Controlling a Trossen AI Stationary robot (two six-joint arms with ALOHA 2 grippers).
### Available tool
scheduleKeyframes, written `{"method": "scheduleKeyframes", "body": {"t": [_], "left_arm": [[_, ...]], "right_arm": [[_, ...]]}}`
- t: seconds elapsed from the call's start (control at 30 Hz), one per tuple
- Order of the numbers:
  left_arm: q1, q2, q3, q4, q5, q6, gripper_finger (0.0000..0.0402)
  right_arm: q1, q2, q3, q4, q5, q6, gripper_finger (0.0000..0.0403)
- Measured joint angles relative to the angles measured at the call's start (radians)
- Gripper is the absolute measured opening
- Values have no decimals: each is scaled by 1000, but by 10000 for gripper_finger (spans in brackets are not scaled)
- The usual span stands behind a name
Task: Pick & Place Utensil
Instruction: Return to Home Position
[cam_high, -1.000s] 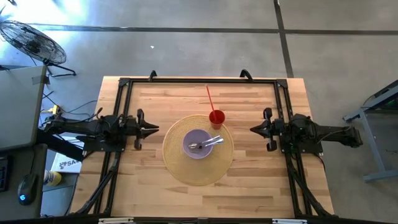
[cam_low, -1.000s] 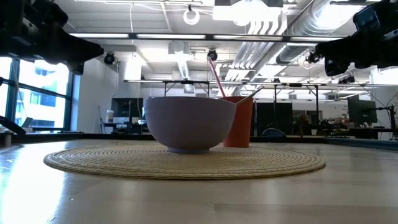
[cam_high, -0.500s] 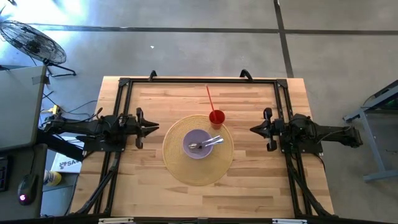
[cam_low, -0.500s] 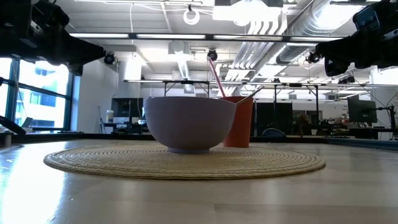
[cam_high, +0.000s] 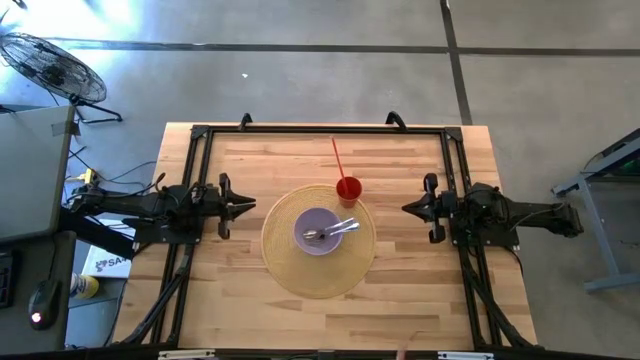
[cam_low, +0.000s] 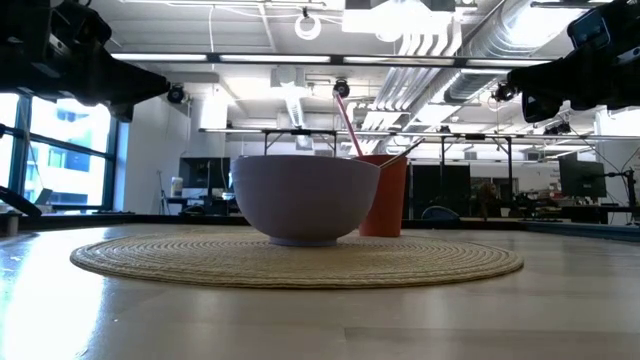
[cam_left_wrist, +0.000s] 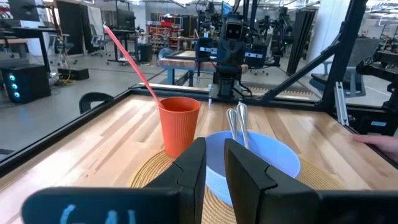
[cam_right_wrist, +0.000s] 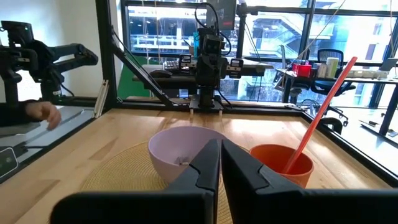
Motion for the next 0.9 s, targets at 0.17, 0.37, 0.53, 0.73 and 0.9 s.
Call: {"method": "scheduleKeyframes", "body": {"t": [0.17,0.37,0.53,0.73,0.9], "left_arm": [[0,0,0,0,0,0,56],[0,0,0,-5,0,0,56],[0,0,0,-23,0,0,56],[0,0,0,-25,1,0,56],[0,0,0,-25,1,0,56]], "right_arm": [[0,0,0,0,0,0,12],[0,0,0,0,0,0,12],[0,0,0,0,0,0,12],[0,0,0,0,0,0,12],[0,0,0,0,0,0,12]]}}
